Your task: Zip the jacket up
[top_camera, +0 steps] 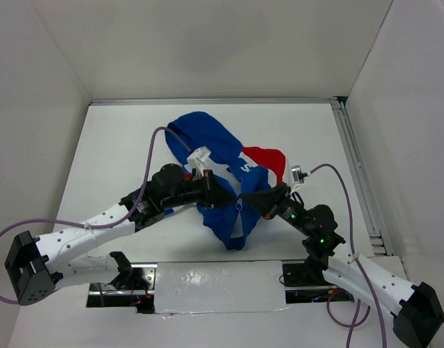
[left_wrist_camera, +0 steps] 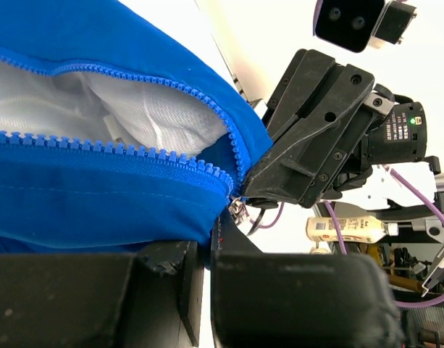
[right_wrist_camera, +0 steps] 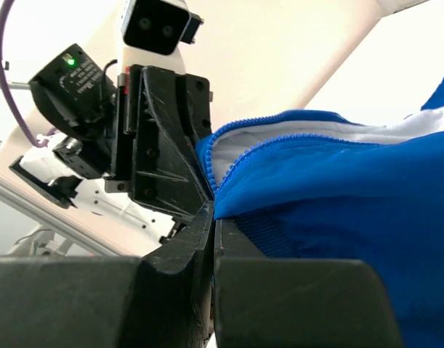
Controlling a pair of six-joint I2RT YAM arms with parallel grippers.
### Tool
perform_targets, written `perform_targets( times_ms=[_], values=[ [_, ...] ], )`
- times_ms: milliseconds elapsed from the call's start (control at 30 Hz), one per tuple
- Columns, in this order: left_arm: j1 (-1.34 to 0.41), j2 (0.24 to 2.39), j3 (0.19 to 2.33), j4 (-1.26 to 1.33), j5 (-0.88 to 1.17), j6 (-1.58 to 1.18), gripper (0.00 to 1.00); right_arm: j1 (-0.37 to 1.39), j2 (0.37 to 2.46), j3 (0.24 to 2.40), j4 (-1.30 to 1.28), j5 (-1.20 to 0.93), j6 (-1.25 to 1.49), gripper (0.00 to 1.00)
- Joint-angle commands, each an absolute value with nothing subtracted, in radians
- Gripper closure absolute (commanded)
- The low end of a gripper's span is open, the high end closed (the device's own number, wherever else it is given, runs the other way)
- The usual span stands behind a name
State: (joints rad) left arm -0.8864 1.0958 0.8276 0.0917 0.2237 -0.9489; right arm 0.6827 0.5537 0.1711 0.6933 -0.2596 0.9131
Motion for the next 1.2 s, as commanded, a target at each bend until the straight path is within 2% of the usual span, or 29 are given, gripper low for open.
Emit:
perform_targets(
  times_ms=[0,367,900,1167],
  values=[
    [-0.89,1.112,0.836,0.16,0.268,-0.948,1.0,0.683,0.543,0.186,0.816,-0.265,0.942,1.0],
    [-0.888,1.089,0.805,0.212,0.321,-0.917,1.0,0.683,0.563,0.193,0.776,-0.229,0.933,1.0],
    [-0.89,1.118,0.762,0.183,0.587,-0.842,1.0,0.68,0.583,0.294,0.692,-0.242,0.79,1.0],
    [-0.89,1.069,0.718,0.144,0.522,-0.888,1.0,0.675,0.574,0.318,0.562,-0.251,0.744,1.0]
  ],
)
